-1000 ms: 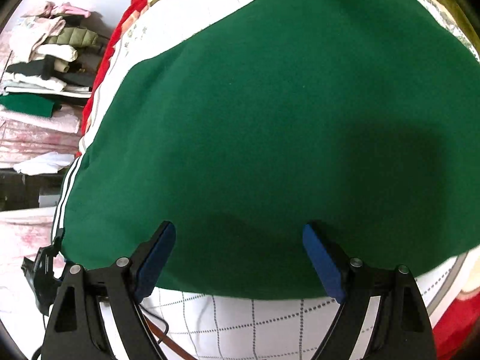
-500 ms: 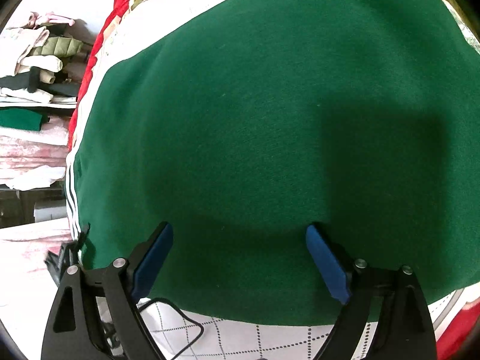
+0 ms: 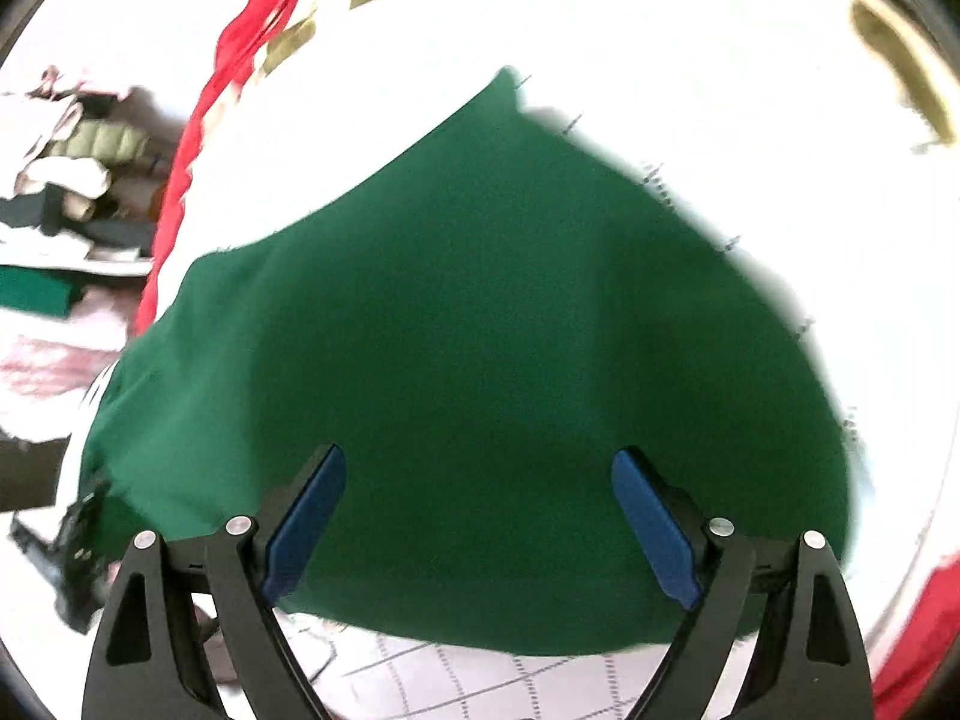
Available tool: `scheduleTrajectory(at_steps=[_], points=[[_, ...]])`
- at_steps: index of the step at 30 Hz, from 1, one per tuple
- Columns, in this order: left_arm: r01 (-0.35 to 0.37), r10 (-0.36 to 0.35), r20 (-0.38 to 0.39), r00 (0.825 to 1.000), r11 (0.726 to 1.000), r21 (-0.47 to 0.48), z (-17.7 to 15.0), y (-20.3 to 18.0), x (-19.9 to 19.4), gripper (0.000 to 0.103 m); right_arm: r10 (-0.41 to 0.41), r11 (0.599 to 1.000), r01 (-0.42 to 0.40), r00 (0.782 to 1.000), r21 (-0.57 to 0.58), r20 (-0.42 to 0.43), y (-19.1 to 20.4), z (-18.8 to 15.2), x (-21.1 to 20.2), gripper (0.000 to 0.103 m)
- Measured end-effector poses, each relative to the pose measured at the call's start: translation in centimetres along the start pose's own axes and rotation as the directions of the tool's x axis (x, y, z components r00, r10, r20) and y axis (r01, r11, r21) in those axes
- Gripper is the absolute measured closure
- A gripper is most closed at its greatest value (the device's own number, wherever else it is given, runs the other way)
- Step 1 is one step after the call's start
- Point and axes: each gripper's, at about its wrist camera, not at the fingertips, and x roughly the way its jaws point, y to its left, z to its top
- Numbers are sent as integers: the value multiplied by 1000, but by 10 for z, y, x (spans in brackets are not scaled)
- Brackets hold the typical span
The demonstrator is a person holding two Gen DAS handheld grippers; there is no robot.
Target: Fold large clothes
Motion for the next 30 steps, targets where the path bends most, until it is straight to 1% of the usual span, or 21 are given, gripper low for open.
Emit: scheduleTrajectory(at_steps=[3,5,6,7,8,9,10,11,12,13,14,15,17,19,20,21,22,24,25,27,30], points=[[-23,19,46,999,995,93,13,-14,-16,89,-91,996,90,995,28,51,-20,-4,-18,11],[-19,6,79,997,986,164,14,-33,-31,89,-147,989,147,989,24,28,-37,-8,-14,11],[-12,-4,85,996,982,187,12,-41,-34,89,-169,985,169,986,26,-1,-50,-11,-5,11],[2,-23,94,995,975,224,9,-55,-40,89,-161,986,162,986,34,-33,-61,-13,4,12],[19,-46,97,994,967,255,5,-68,-43,89,-130,988,136,987,67,-89,-77,-17,19,13],[55,-85,91,992,955,291,0,-90,-48,89,-86,990,98,990,100,-115,-88,-20,28,18],[91,-121,78,990,946,311,-7,-107,-52,89,-9,988,31,989,148,-146,-99,-24,40,19],[134,-162,57,985,935,329,-15,-125,-56,89,17,987,5,990,160,-138,-104,-26,43,19],[166,-190,39,981,926,339,-21,-137,-58,90,20,989,1,990,150,-139,-103,-25,43,19],[219,-236,5,972,908,356,-33,-158,-60,90,26,990,-6,989,140,-146,-101,-24,42,21],[271,-279,-33,960,888,371,-47,-179,-61,90,48,991,-28,987,130,-153,-98,-23,41,29],[321,-317,-73,945,869,377,-60,-199,-61,90,59,991,-39,986,127,-156,-101,-24,39,34],[396,-369,-143,918,836,380,-85,-228,-61,90,78,991,-58,982,120,-171,-102,-24,39,35],[470,-411,-231,882,803,367,-116,-260,-56,90,93,990,-73,980,117,-176,-102,-25,41,36],[488,-417,-258,871,789,372,-129,-271,-53,90,100,991,-81,978,110,-182,-103,-25,41,37],[498,-416,-280,865,779,381,-141,-279,-50,90,105,990,-87,977,108,-184,-105,-25,41,38],[515,-412,-322,853,765,386,-158,-291,-43,90,113,990,-93,976,110,-186,-107,-25,41,38],[525,-397,-367,841,762,380,-177,-299,-30,90,124,988,-105,973,109,-193,-111,-26,42,38],[526,-380,-399,835,765,372,-189,-302,-20,90,129,988,-109,973,112,-193,-113,-27,41,38],[514,-341,-442,830,775,367,-205,-305,-4,90,132,987,-111,973,117,-191,-123,-25,38,38],[477,-240,-502,831,773,419,-229,-313,13,89,113,988,-93,979,120,-171,-133,-25,27,38]])
